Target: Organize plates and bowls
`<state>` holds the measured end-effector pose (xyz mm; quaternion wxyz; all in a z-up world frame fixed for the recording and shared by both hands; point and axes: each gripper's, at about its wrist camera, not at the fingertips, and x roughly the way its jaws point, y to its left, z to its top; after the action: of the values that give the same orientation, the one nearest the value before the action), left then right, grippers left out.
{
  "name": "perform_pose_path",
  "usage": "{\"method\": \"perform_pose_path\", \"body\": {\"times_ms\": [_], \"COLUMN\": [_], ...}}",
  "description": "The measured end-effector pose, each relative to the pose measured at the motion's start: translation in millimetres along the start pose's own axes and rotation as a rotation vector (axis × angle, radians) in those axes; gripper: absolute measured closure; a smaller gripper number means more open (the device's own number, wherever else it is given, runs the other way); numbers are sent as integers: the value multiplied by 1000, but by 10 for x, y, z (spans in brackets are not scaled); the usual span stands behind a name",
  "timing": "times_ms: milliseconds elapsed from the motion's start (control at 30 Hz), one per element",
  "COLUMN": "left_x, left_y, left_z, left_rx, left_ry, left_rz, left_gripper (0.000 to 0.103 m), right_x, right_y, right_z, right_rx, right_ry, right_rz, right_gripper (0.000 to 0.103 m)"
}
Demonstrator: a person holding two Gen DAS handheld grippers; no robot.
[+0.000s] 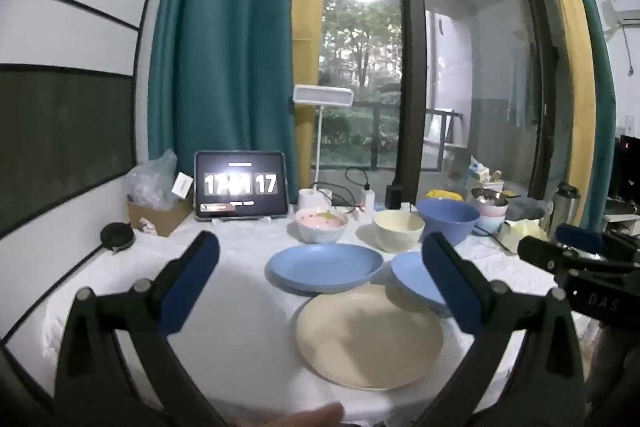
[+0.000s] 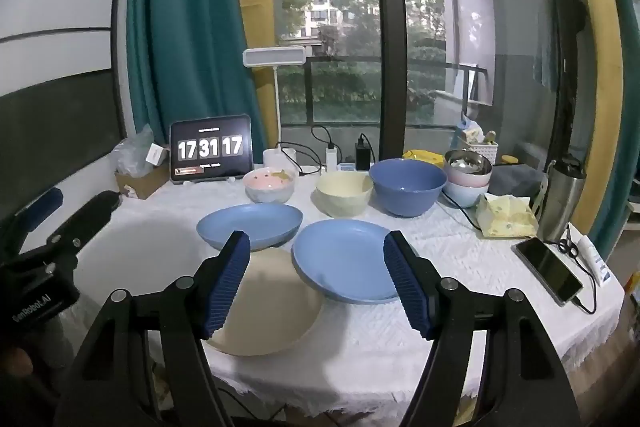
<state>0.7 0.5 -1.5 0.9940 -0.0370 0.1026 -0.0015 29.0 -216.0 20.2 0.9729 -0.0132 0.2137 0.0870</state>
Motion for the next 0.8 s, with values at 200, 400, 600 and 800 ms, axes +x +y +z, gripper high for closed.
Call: {"method": "perform_pose_path", "body": {"times_ms": [200,400,600,800], "left_x": [-21,-45,-69,-63], "left_y": [-28,-16,7,26], "left_z": [28,21,53,70], "left_rx": [4,9,15,14], "left_ry": [5,-2,-8,-6], "left_rz": [8,1,-9,-13], "left_gripper": [1,1,1,1], "right_x": [11,35,44,62], "right_y": [-38,-84,-66,-59], "right_z": [22,-43,-27,-36], "right_rx": [10,15,28,26], "right_ry": [12,10,7,12], "right_rz": [-5,-6,-16,-20], "right_gripper": [30,30,30,30]}}
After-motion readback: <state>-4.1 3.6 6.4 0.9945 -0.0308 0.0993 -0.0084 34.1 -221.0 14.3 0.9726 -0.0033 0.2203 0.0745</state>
